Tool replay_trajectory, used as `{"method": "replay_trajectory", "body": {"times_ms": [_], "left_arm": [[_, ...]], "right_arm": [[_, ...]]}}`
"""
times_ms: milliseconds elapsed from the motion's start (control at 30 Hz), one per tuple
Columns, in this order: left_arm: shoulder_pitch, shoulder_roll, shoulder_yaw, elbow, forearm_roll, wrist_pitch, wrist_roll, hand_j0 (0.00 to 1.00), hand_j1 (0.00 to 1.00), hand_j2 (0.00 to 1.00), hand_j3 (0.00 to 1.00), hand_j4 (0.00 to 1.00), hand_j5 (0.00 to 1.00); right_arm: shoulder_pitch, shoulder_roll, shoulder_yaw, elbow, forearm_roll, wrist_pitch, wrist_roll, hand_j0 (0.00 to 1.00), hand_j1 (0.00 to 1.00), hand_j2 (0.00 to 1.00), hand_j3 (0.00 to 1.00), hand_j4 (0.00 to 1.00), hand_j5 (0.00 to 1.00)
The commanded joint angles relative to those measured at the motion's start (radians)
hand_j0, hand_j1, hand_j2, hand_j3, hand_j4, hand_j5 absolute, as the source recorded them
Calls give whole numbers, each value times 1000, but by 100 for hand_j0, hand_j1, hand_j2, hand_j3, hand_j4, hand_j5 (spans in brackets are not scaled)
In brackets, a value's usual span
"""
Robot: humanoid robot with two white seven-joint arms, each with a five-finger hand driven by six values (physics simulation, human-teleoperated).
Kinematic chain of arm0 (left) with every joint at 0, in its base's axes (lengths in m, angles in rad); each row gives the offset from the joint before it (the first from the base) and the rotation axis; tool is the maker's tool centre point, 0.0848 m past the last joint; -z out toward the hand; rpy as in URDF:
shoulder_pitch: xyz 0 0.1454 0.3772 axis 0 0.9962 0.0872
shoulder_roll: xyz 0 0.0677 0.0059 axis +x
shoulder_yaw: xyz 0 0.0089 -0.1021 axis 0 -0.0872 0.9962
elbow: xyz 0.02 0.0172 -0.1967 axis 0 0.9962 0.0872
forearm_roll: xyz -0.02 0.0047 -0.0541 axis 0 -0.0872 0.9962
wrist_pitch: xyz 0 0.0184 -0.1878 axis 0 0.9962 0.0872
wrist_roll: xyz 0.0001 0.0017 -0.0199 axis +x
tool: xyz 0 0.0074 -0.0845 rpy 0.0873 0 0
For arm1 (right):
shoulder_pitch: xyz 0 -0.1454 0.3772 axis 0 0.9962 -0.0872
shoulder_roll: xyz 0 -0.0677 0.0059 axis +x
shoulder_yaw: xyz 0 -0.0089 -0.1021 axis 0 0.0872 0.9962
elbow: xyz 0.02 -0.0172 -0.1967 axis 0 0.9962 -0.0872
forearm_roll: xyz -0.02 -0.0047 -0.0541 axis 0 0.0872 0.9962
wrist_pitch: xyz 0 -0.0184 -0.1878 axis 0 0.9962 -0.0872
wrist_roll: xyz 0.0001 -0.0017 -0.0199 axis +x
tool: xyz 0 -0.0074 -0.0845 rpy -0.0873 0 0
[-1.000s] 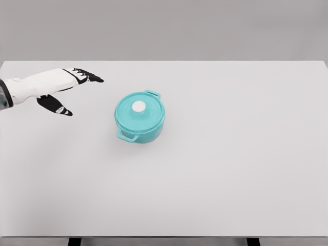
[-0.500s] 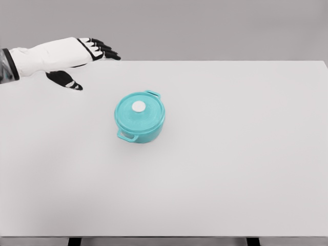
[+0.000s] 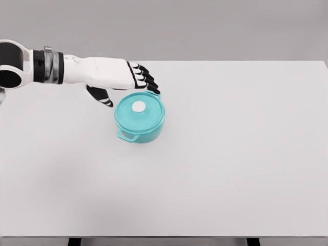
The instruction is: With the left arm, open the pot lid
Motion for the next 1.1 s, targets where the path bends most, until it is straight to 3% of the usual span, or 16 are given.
{"method": "replay_trajectory", "body": {"times_ms": [0,333,500,1067], "left_arm": [[0,-29,-5,4,-31,2,0,100,100,100,100,100,100],[-3,-68,-65,13,-59,2,0,99,99,99,99,99,99],[-3,-103,-83,88,-99,2,0,99,99,99,99,99,99],[-5,-112,-114,100,-114,2,0,79,79,79,79,79,79]], "right_arm": [[0,0,0,0,0,0,0,100,100,100,100,100,100],[0,0,0,0,0,0,0,100,100,100,100,100,100],[0,0,0,0,0,0,0,100,100,100,100,100,100],[0,0,0,0,0,0,-1,100,100,100,100,100,100]]}}
